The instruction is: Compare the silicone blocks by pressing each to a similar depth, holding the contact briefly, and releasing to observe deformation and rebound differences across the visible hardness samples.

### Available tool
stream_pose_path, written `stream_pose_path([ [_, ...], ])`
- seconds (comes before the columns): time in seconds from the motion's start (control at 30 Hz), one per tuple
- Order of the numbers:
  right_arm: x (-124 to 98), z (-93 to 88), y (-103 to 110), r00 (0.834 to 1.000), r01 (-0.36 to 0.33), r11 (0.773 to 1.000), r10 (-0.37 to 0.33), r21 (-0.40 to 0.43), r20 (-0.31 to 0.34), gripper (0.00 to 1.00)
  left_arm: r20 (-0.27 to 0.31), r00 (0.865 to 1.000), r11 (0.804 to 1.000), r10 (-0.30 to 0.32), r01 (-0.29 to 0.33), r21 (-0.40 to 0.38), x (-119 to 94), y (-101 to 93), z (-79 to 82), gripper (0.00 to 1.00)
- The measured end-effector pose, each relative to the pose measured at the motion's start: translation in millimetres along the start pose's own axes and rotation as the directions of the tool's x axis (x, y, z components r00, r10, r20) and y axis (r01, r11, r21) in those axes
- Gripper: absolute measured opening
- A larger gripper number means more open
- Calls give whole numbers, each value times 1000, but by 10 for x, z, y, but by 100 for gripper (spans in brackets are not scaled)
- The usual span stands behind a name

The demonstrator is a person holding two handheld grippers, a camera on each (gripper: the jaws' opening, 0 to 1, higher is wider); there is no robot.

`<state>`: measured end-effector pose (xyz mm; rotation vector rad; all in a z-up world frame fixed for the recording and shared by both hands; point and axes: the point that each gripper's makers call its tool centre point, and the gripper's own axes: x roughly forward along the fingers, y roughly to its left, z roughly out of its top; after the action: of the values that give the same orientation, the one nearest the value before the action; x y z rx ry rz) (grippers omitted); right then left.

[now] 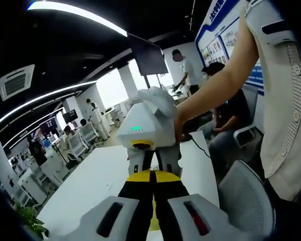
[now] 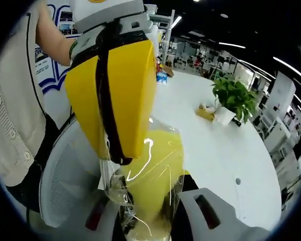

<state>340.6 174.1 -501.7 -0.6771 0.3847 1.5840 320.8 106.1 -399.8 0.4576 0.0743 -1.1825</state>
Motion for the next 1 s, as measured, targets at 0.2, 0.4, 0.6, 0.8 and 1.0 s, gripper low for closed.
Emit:
stream_pose_path([
  [0.2,1,-3,-54,1000,24,999,-24,-21,13,16,0,1000,1000,2,-2,-7,17,22,-15,0],
  [0.4,22,-39,-87,1000,20,1000,-20,-10,15,19,-3,1000,1000,6,-6,-15,17,70,-63,0],
  [0.6,41,-71,-107,1000,15,1000,-15,12,20,26,-6,1000,999,11,-11,-34,-2,129,-128,0],
  [0.8,63,-101,-110,1000,7,999,-8,43,28,31,-9,1000,998,20,-20,-57,-26,196,-198,0],
  [1.0,79,-132,-116,1000,2,999,-3,48,23,32,-15,1000,998,14,-15,-59,16,179,-210,0],
])
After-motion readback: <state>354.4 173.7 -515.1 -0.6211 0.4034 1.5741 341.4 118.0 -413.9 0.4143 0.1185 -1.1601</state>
